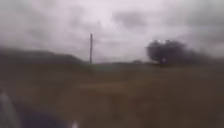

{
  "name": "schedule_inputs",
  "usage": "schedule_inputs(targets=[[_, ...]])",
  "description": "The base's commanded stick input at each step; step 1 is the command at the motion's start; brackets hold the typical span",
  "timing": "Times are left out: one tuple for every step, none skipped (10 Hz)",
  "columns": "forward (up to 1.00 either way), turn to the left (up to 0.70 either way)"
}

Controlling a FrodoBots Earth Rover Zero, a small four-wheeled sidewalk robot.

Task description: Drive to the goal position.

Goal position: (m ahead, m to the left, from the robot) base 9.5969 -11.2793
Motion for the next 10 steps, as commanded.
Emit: schedule_inputs(targets=[[0.7, 0.0], [0.7, 0.0], [0.7, 0.0], [0.7, 0.0], [0.7, 0.0], [0.7, 0.0], [0.7, 0.0], [0.7, 0.0], [0.7, 0.0], [0.7, 0.0]])
